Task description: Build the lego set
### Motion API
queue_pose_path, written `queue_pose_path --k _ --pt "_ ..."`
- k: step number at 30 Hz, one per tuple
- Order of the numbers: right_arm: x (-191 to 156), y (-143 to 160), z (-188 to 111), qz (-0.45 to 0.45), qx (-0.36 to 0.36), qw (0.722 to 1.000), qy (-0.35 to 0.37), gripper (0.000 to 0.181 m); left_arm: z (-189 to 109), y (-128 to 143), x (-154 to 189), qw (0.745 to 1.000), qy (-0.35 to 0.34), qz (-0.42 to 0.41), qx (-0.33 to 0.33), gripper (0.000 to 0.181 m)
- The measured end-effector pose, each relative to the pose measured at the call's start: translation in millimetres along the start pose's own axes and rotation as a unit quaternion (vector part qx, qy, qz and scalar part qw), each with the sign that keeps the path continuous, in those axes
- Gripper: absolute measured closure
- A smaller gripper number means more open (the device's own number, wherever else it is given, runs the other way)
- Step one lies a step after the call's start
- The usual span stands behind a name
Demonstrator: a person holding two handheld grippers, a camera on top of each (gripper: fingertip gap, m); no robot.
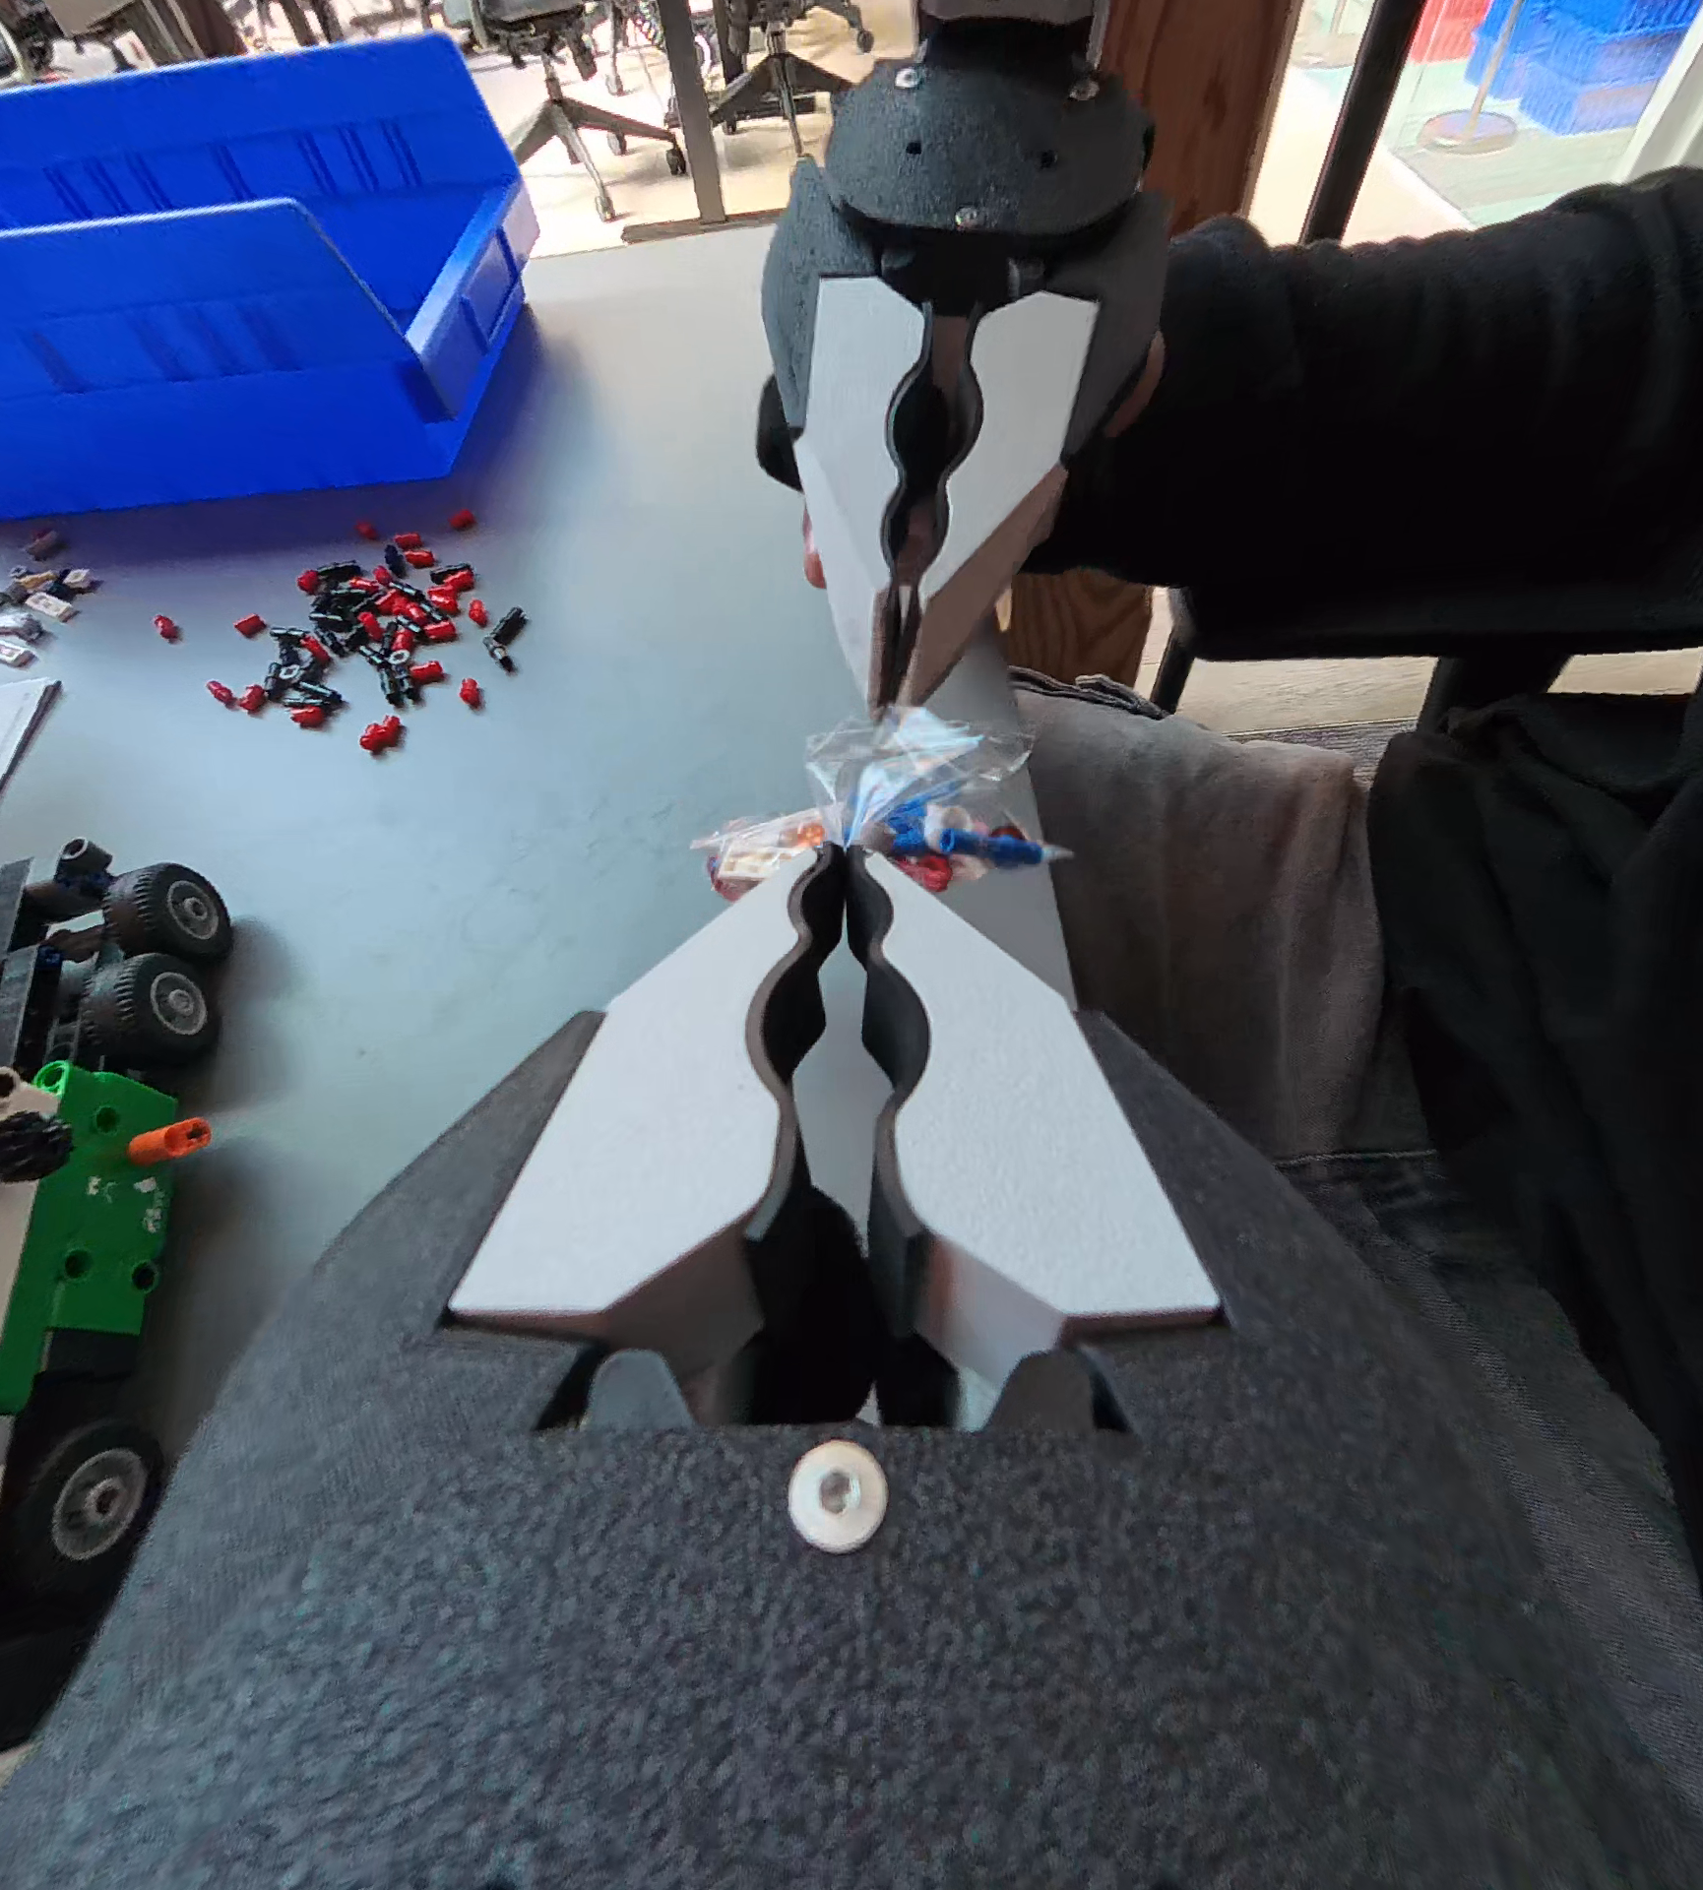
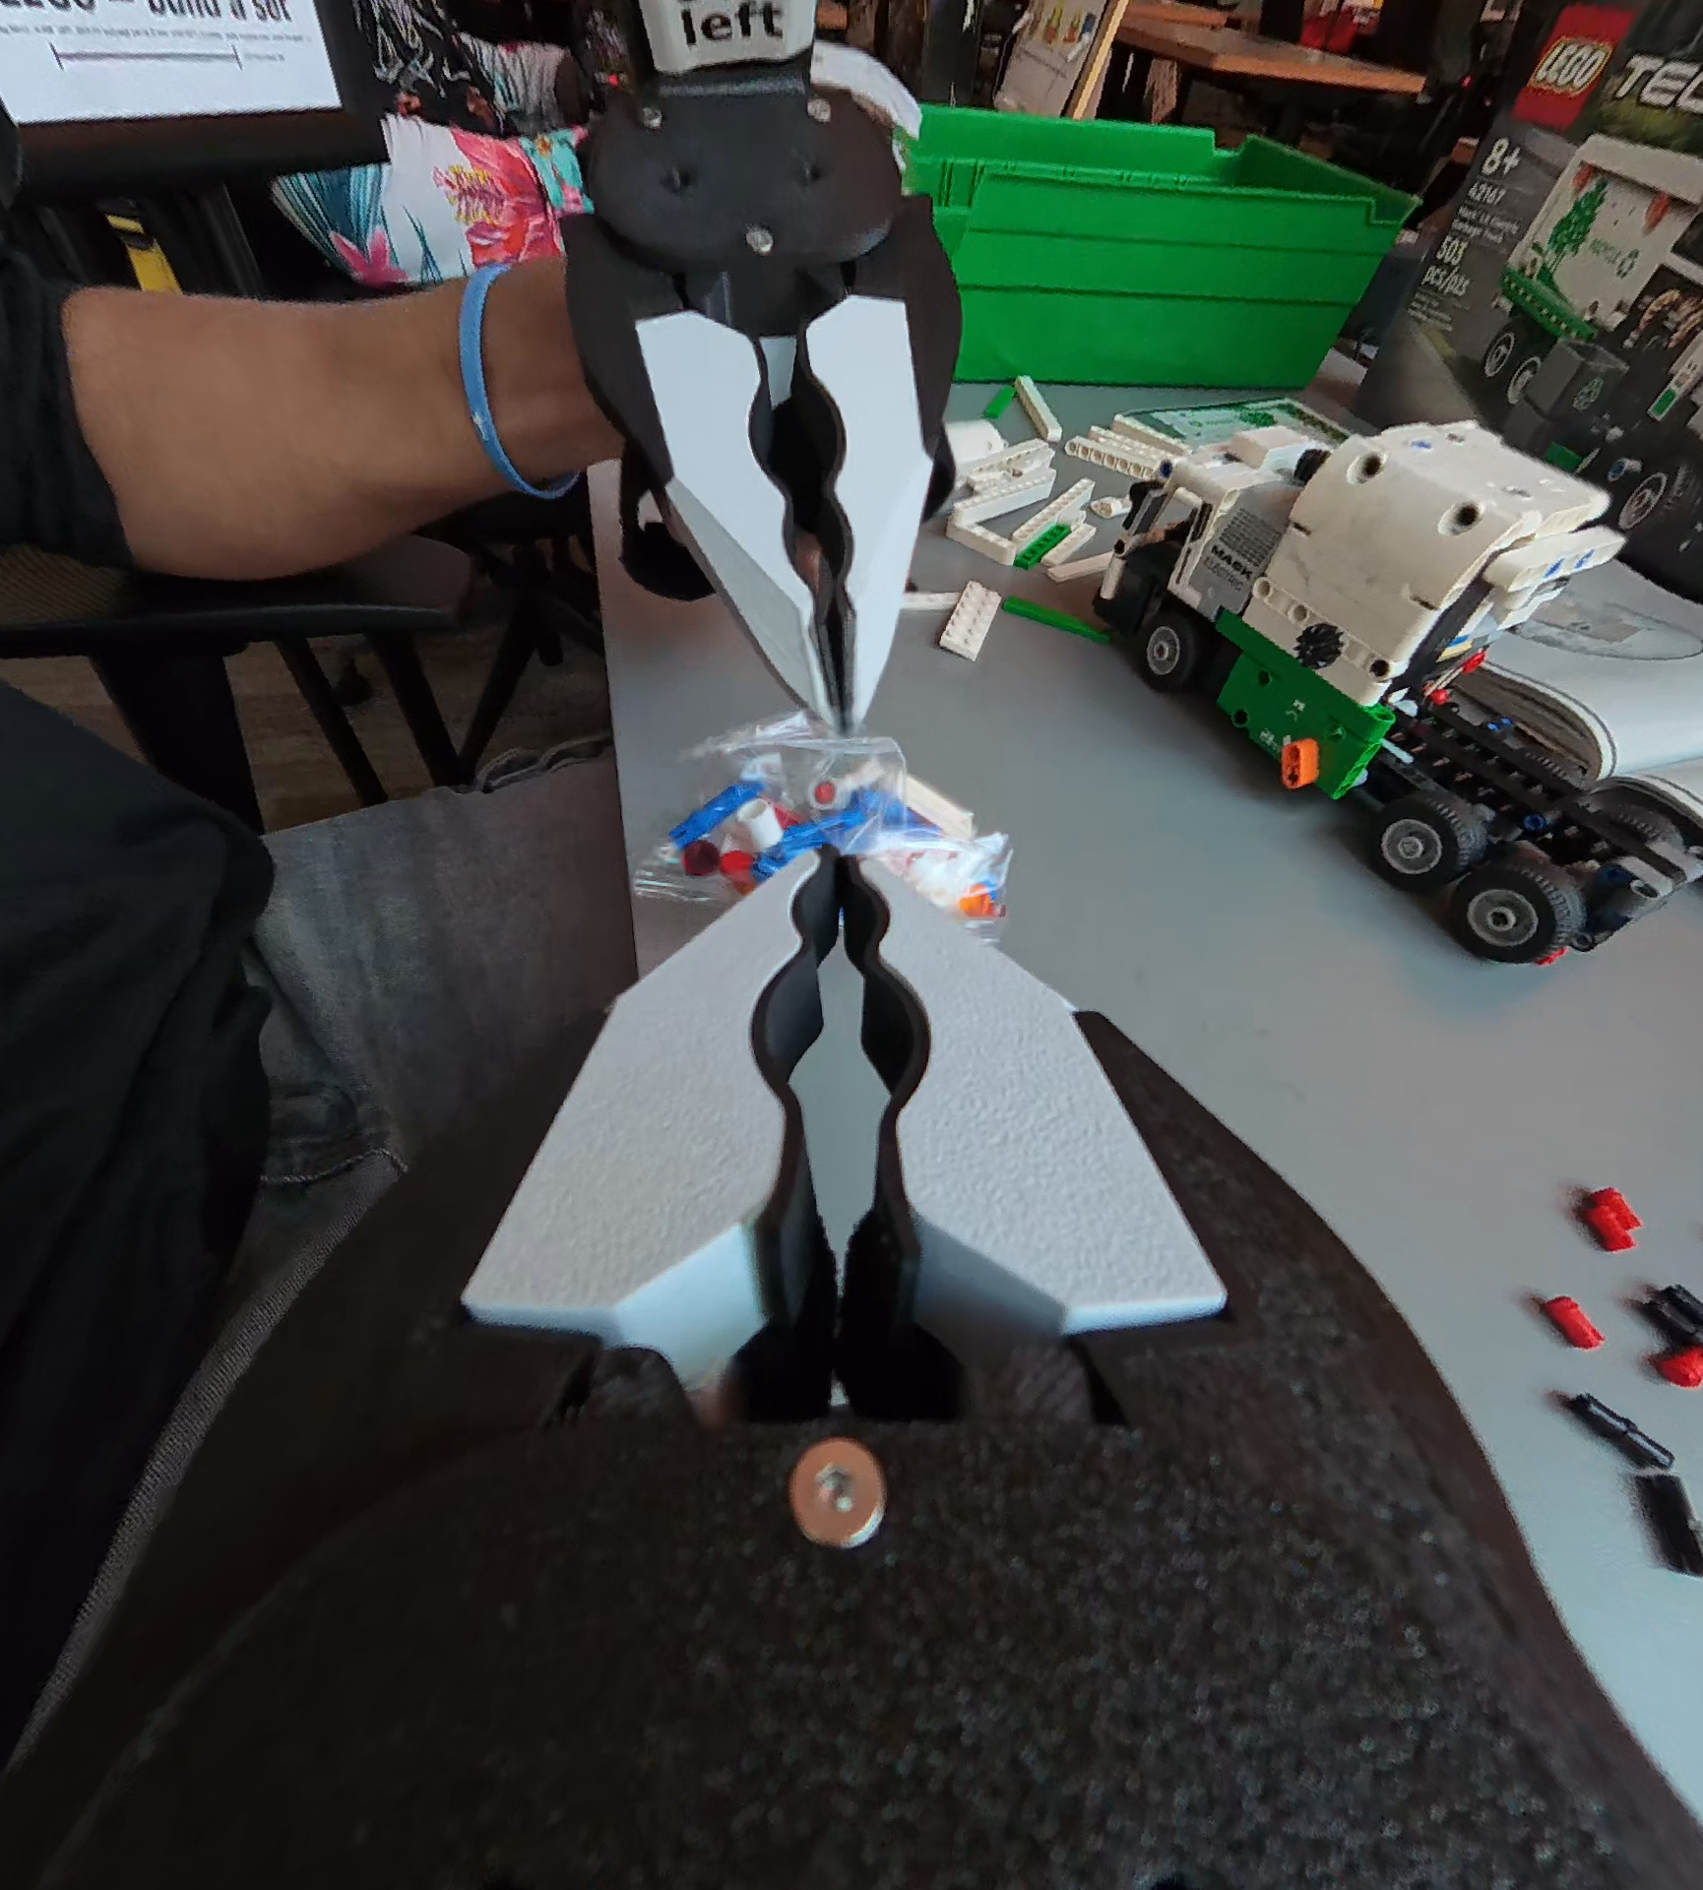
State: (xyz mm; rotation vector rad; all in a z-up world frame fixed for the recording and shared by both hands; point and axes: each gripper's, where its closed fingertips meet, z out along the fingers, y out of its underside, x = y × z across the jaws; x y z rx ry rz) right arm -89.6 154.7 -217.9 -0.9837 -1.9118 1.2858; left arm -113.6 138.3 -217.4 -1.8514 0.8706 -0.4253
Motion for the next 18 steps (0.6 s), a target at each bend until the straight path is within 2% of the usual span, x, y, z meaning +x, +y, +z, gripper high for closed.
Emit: queue_pose_path --k 1,5,7,11,18 --pt "-0.1 2.7 2.2 -0.004 -0.007 1.0 0.0 0.181 1.5 1.9 -3.7 1.0 -0.011 -0.001 -0.003 0.181" --pt "0.9 6.5 6.8 -0.026 -0.029 0.999 0.006 0.181 5.3 3.8 -5.0 1.0 -0.01 -0.018 0.0 0.179" --pt "0.2 7.9 8.6 -0.033 -0.035 0.999 0.005 0.181 4.8 4.3 -6.6 1.0 -0.006 -0.029 0.001 0.168" --pt "-0.2 15.7 12.7 -0.045 -0.052 0.998 0.006 0.181 2.4 4.5 -2.8 0.998 0.026 -0.058 0.006 0.157" --pt "-4.8 24.1 16.5 -0.063 -0.07 0.995 -0.005 0.181 7.1 10.2 2.1 0.99 0.087 -0.112 0.028 0.162"
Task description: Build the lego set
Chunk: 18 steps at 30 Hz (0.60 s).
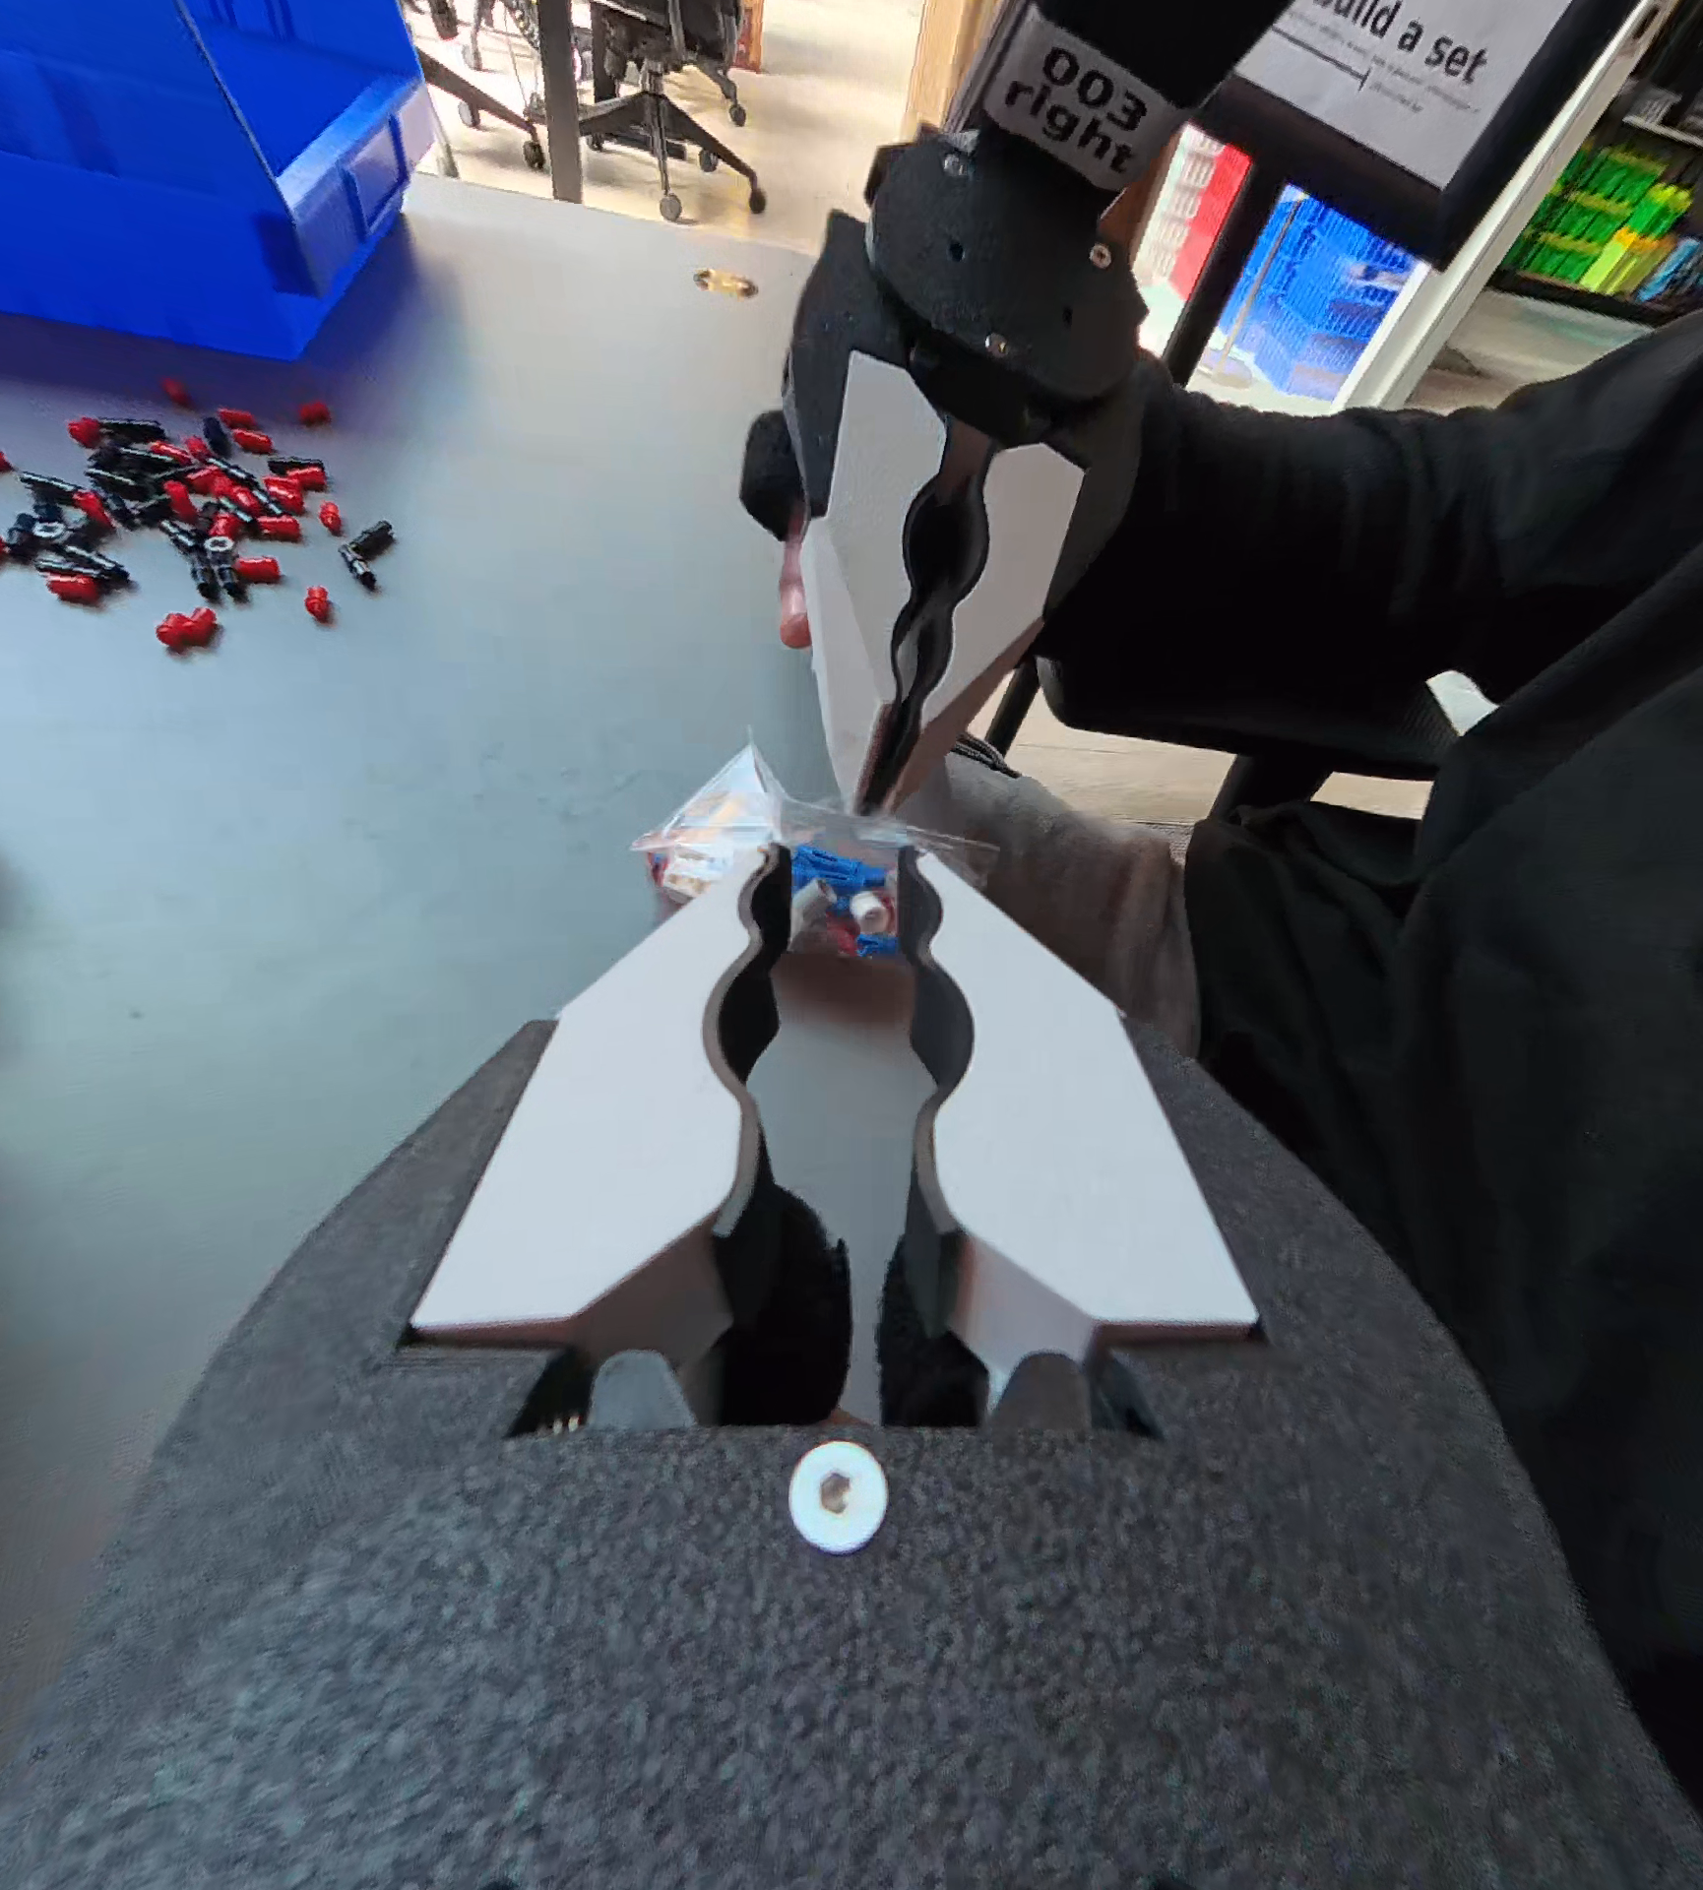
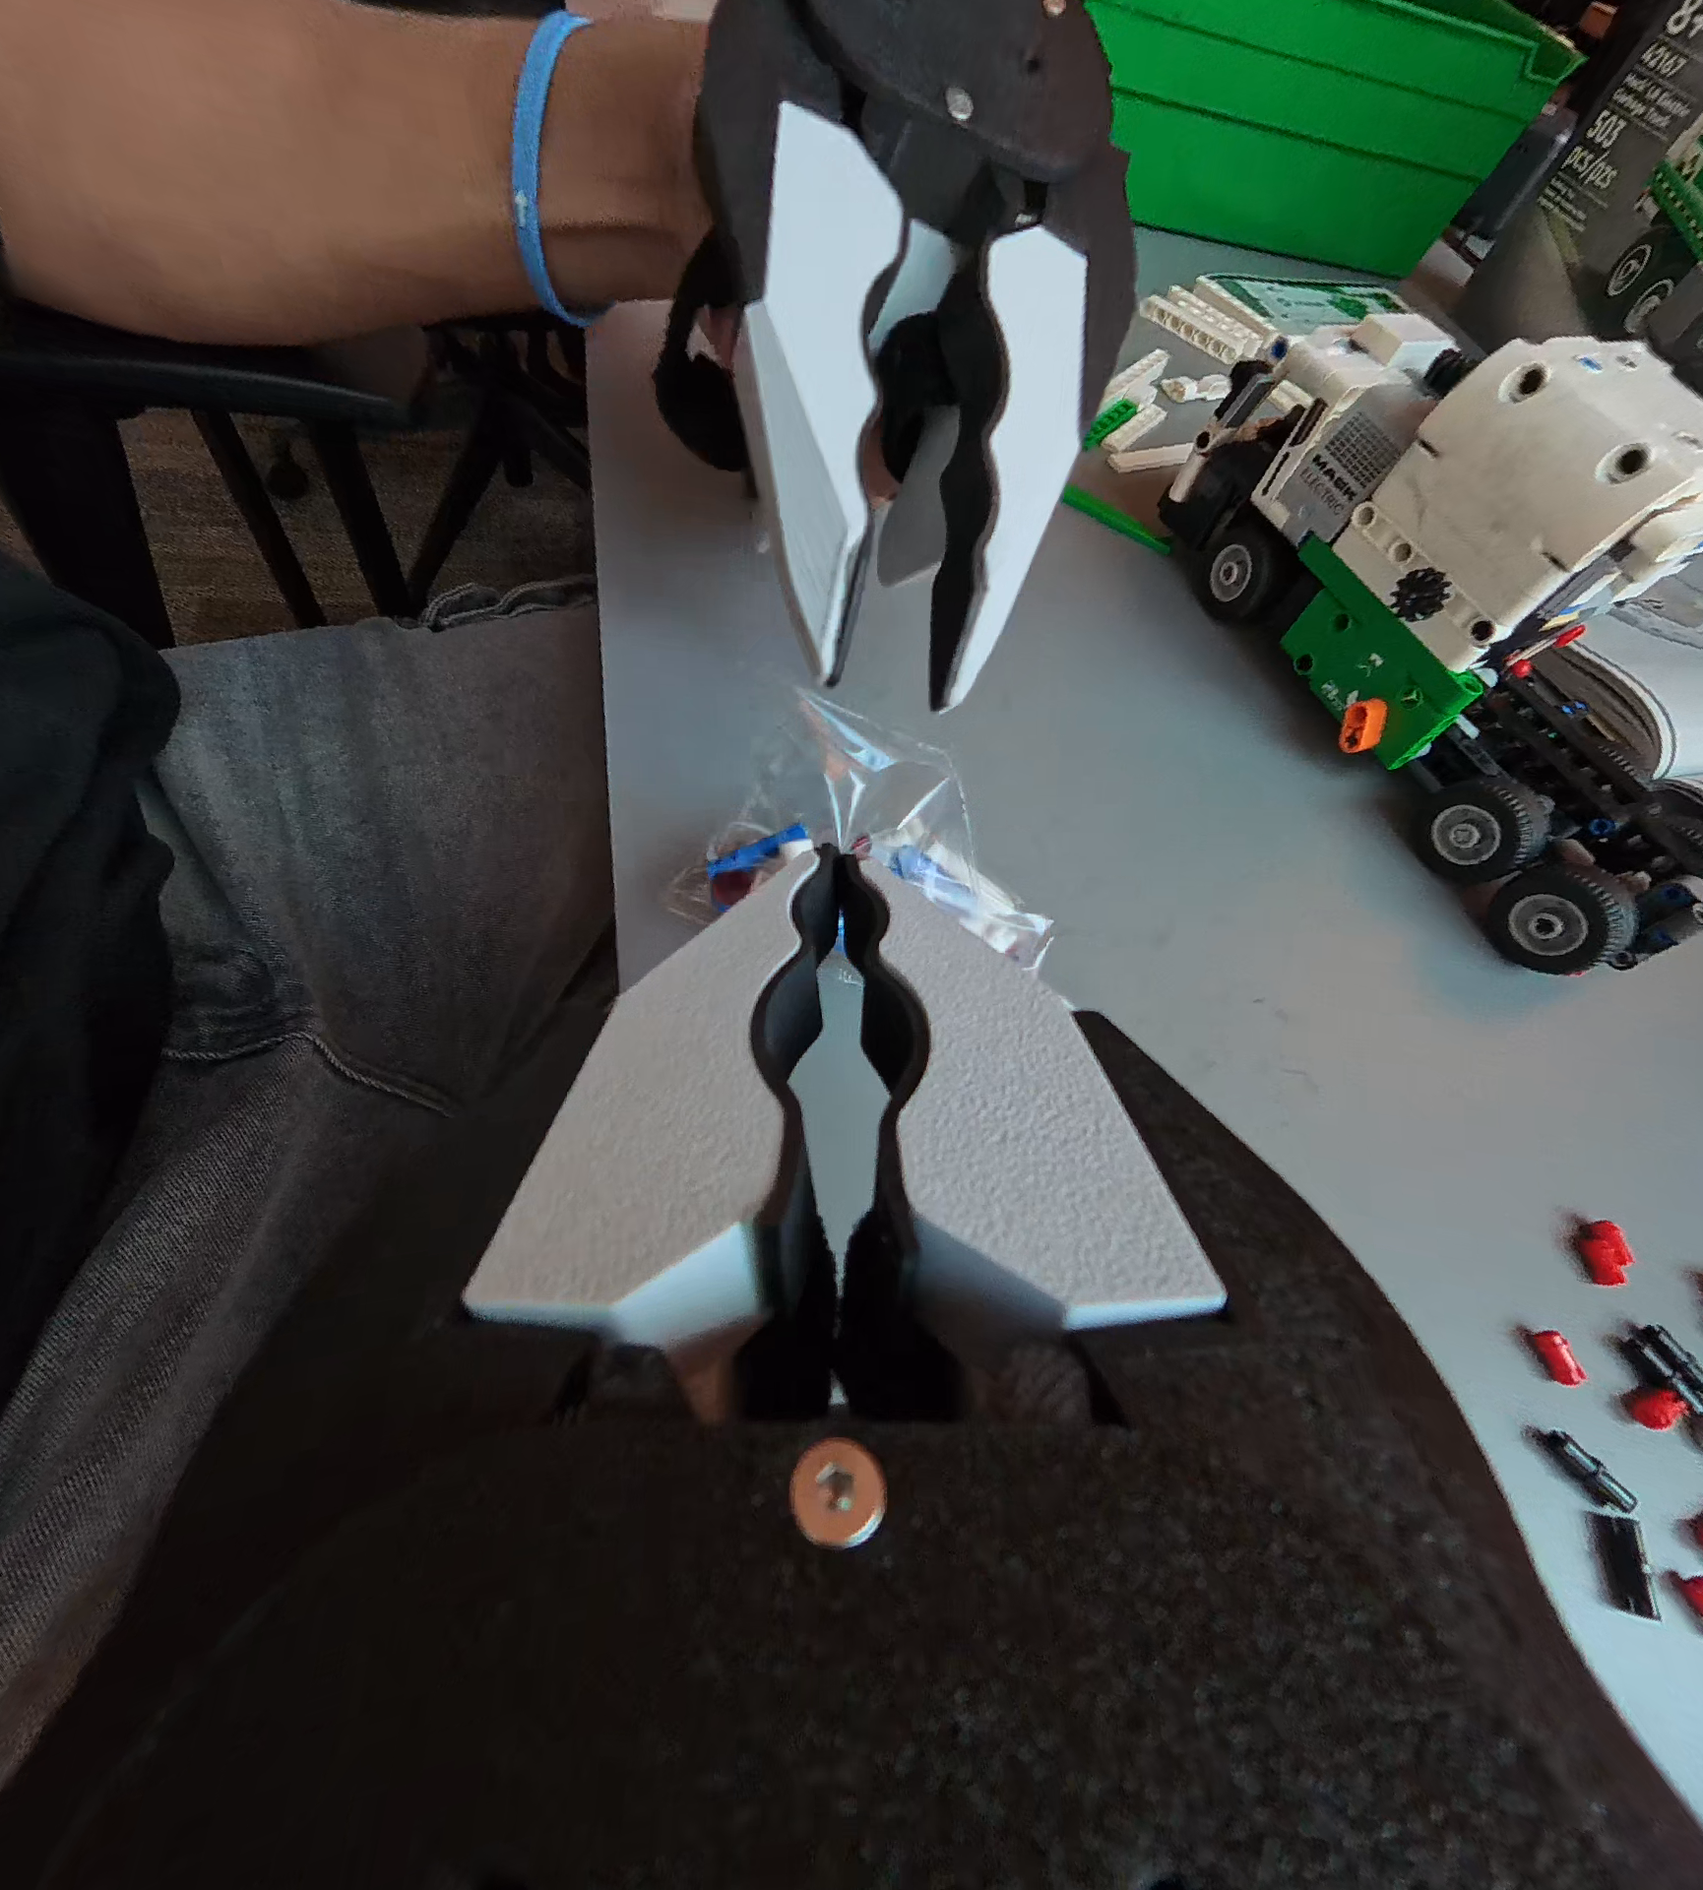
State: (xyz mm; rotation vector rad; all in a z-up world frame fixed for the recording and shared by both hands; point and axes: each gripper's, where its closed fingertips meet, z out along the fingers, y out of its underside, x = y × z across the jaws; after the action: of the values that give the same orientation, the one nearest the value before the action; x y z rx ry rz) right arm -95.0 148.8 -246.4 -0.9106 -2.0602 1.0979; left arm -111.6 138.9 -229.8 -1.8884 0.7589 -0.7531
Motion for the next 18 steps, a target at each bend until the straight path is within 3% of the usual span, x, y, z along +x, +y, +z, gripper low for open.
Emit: queue_pose_path --k 3,8,13,16,18 --pt "-3.6 2.6 2.3 -0.014 -0.007 1.0 -0.007 0.181 -3.8 -1.5 0.0 1.0 0.01 0.015 -0.001 0.164" --pt "-3.5 2.6 4.6 -0.011 -0.009 1.0 -0.018 0.181 3.4 14.9 -0.2 0.993 0.007 0.069 -0.1 0.153" --pt "-3.8 4.3 4.2 -0.012 -0.012 1.0 -0.02 0.181 10.1 20.7 -3.2 0.988 0.026 0.079 -0.128 0.147" --pt "-3.5 4.5 4.9 -0.013 -0.014 1.0 -0.021 0.181 13.6 21.3 0.6 0.988 0.051 0.079 -0.123 0.15" --pt "-3.5 4.8 5.5 -0.013 -0.015 1.0 -0.023 0.181 16.5 21.7 1.1 0.987 0.06 0.078 -0.123 0.162"
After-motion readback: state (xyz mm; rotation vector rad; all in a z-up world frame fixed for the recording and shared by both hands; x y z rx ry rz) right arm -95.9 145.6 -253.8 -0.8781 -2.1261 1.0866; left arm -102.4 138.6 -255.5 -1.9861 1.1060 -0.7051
